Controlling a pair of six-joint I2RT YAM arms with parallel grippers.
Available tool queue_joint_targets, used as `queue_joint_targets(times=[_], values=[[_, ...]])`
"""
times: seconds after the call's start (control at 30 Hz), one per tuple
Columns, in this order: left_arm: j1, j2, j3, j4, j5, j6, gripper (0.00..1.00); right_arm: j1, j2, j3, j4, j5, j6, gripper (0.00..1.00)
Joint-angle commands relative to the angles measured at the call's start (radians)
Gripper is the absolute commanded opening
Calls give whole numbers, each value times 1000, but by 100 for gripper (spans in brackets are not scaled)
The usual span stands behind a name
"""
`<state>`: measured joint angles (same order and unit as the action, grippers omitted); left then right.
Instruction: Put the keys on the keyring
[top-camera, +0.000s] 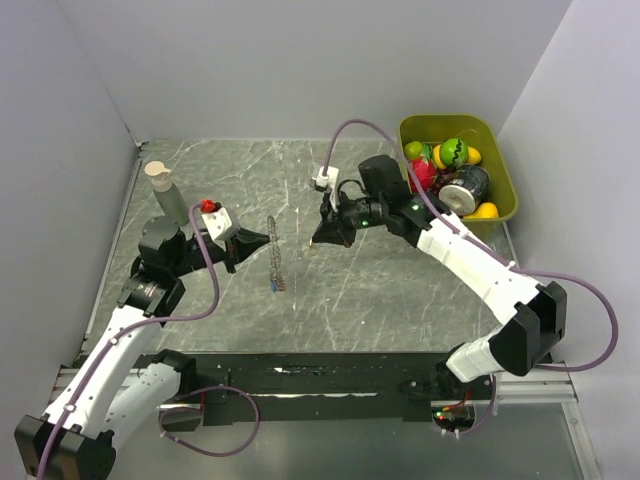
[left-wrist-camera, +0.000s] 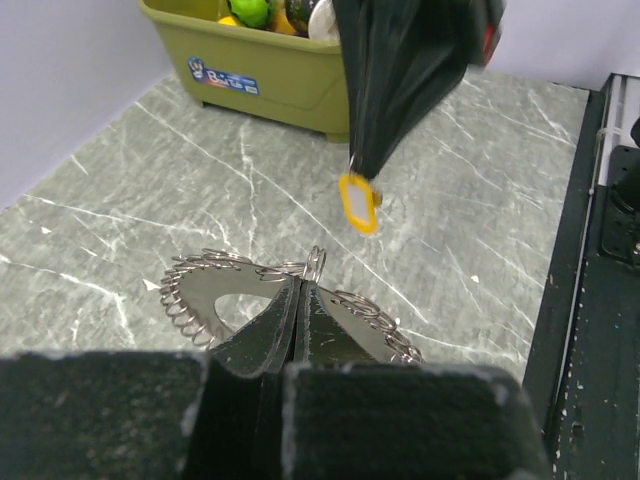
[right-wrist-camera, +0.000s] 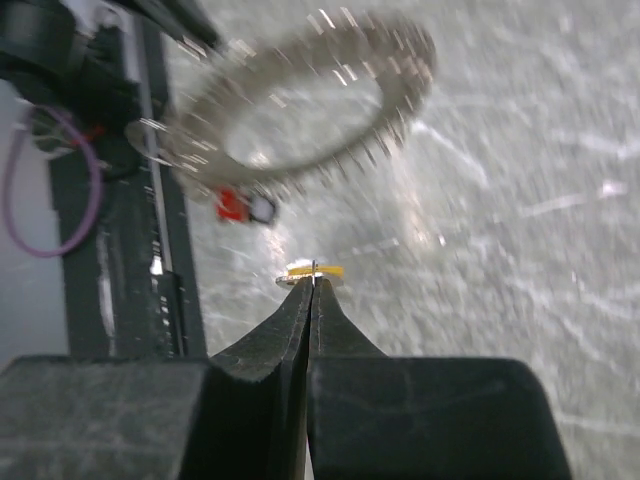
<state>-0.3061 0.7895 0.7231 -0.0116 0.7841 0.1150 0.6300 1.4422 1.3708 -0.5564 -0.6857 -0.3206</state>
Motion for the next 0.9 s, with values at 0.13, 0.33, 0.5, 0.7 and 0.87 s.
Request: queue_joint_targets(times=[0.13, 0.33, 0.5, 0.7, 0.87], values=[[4, 51, 71, 52, -6, 31, 1, -12, -22, 105, 6, -121, 57, 0], [2, 77, 93, 32, -20, 48, 1, 14, 33, 209, -72, -117, 41, 0], [2, 93, 102, 30, -13, 48, 1, 51, 102, 290, -112, -95, 31, 0], [-1, 100, 105, 35, -17, 52, 1, 106, 191, 399, -163, -95, 35, 0], [-5, 105, 108, 30, -19, 57, 1, 140, 254, 477, -198, -87, 26, 0]])
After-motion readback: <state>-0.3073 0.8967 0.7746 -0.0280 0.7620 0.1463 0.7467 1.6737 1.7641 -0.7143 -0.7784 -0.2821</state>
